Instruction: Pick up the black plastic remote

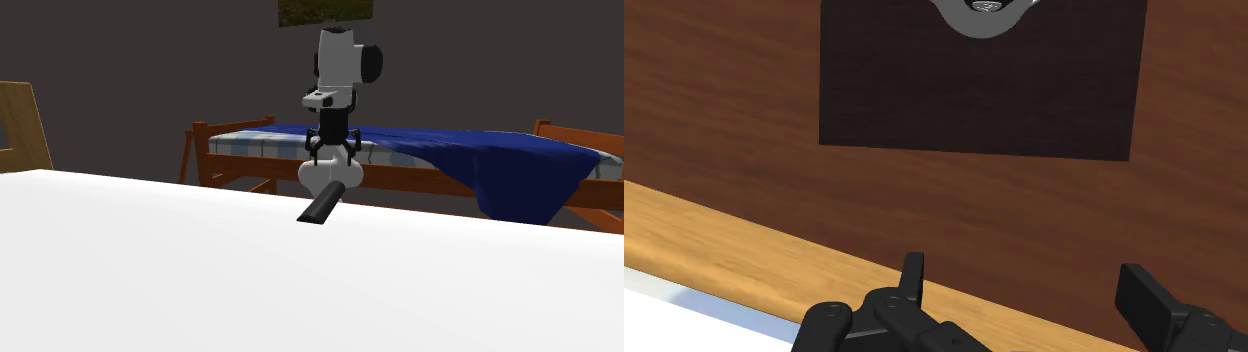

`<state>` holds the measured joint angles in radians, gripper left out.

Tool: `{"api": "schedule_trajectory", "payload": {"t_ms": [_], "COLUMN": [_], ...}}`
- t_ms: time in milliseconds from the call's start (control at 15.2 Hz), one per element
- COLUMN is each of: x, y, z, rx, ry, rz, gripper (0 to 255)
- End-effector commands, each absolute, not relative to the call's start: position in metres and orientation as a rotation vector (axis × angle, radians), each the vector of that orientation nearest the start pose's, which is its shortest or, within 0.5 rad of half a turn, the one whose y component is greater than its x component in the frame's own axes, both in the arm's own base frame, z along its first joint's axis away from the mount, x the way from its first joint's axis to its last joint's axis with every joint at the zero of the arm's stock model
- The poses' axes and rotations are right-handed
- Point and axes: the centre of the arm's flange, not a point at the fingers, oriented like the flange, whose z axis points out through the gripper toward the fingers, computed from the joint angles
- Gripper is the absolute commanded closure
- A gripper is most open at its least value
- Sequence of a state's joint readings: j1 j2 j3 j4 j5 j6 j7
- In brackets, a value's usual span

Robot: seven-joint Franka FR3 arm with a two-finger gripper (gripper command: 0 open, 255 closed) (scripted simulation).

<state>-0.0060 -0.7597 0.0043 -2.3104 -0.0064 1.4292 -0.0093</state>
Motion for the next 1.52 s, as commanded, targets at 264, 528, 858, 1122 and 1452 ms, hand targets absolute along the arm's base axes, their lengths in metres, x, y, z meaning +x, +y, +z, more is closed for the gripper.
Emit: {"api": "schedule_trajectory", "payload": {"t_ms": [264,528,858,1122,1452], "x": [0.354,0.409,0.477,0.531,0.577], "y": [-0.001,-0.004,-0.013,-0.023,-0.035], "z": [0.602,0.610,0.619,0.624,0.623], "rx": [-3.127,-3.108,-3.080,-3.055,-3.032], "ry": [0.076,0.160,0.264,0.346,0.415], "rz": [0.221,0.250,0.286,0.314,0.338], "gripper": [0,0,0,0,0]}}
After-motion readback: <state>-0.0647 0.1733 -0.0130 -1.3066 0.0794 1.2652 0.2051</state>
